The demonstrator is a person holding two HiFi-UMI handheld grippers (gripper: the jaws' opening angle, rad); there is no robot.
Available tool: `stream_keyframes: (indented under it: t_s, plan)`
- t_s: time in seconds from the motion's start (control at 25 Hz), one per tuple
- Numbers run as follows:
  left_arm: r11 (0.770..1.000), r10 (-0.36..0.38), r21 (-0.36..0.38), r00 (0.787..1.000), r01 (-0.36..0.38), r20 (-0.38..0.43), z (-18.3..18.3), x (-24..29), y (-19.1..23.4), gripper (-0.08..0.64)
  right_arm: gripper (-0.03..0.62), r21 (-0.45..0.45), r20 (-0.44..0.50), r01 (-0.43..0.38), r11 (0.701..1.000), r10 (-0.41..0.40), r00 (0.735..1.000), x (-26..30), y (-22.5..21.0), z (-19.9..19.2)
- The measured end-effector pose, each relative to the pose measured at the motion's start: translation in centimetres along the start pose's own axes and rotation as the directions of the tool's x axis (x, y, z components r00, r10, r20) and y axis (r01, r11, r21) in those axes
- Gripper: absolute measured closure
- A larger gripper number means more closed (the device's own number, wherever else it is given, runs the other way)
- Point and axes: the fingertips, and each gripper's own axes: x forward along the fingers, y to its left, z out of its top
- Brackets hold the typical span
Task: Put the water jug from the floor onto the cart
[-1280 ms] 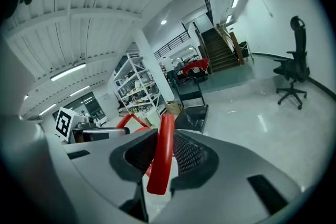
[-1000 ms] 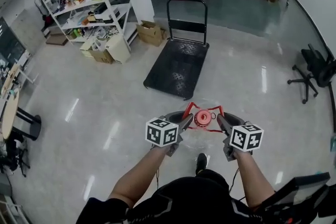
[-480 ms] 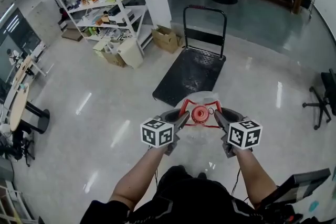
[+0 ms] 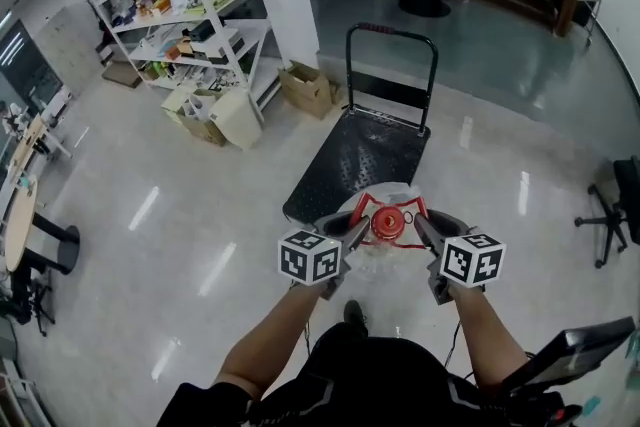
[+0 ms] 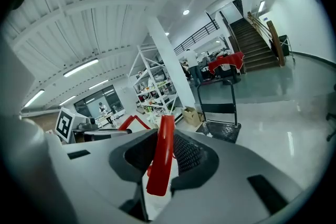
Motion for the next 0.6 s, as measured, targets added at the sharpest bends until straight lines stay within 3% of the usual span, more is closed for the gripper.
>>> stream_keyframes:
  t_s: [0.36, 0.6]
  plan:
    - [1.0, -0.001, -0.03, 1.0, 0.001, 0.015, 5.6, 4.5, 10.5, 0.483, 0.503, -0.003, -0.012, 0.02, 1.0, -0.02, 1.0, 11.1, -2.5, 5.8]
    - [0.998, 0.045, -0.038, 0.999, -0.044, 0.012, 10.1, 8.4, 15.5, 0.483, 0.503, 0.003, -0.026, -0.022, 1.0, 0.022, 0.999, 17.1, -5.8, 10.2]
